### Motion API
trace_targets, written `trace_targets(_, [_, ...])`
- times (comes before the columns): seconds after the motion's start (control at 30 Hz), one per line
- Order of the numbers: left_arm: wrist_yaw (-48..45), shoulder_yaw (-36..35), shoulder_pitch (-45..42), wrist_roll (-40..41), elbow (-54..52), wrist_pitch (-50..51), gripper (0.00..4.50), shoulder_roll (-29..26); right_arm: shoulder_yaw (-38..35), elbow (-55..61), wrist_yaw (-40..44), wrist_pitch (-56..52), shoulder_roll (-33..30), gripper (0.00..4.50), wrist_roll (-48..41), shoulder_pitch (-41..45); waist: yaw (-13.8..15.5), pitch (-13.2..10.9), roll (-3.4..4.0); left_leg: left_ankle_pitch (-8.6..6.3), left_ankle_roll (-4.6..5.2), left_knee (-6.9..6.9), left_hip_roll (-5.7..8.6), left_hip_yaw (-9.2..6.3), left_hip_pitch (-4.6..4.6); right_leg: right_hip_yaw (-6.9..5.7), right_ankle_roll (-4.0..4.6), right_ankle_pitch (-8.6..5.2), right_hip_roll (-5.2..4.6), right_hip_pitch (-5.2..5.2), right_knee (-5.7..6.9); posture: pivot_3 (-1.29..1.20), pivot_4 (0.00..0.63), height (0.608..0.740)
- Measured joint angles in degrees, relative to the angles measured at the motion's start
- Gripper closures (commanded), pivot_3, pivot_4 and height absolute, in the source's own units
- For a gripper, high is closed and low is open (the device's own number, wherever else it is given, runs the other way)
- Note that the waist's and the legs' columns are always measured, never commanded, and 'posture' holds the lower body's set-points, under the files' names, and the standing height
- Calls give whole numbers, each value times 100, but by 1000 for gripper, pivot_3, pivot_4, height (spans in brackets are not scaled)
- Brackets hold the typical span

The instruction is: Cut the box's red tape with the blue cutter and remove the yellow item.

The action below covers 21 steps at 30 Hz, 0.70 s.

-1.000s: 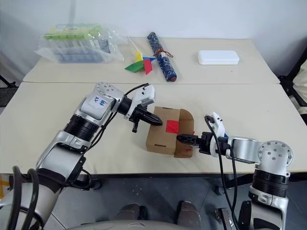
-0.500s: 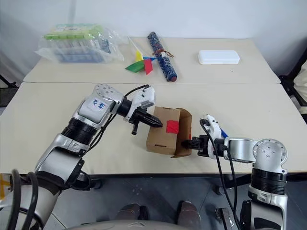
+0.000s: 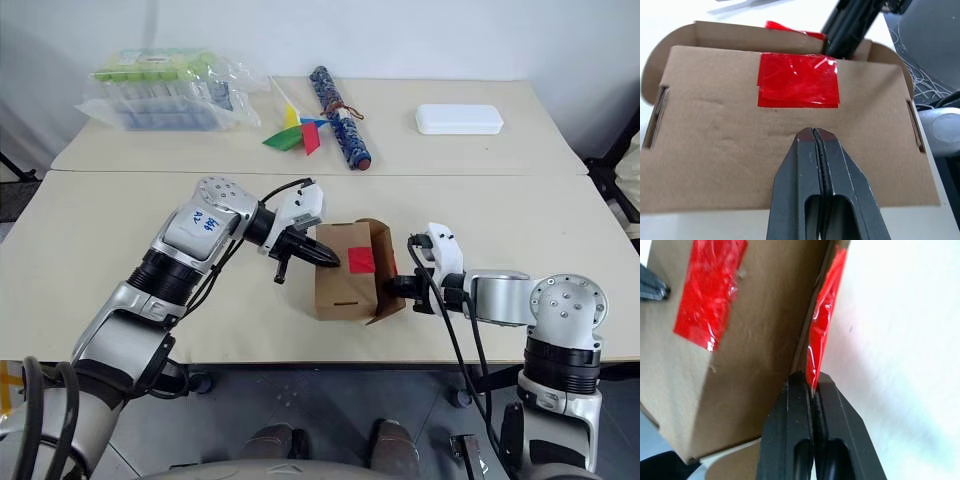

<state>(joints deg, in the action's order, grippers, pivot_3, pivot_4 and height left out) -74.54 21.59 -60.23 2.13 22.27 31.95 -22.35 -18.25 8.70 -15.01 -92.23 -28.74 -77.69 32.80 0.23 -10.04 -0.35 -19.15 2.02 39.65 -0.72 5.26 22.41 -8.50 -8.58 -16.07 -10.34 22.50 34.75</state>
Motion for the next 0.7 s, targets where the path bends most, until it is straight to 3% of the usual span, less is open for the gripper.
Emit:
trace_targets(0.17, [19,7,-1,-6,2,-116,4500,-47,218,103,-968,151,-426,4481,-960,273,7,-4,7,0,1,0,-1,-1,1,0,0,0,-3,0,-2,0,150,740])
trace_targets(0.4, [2,5,-3,-5,-21,-243,4500,-74,1551,507,-2260,1633,-1961,4481,-3086,278,98,-5,8,-2,6,3,0,5,2,-2,0,0,-4,-7,-28,0,150,740])
trace_targets(0.7, [12,-51,0,-3,-22,-240,4500,-102,2281,907,-2060,2395,-2740,4481,-3298,525,140,-5,7,-5,29,36,0,5,32,-5,0,2,-7,-11,-54,0,150,740])
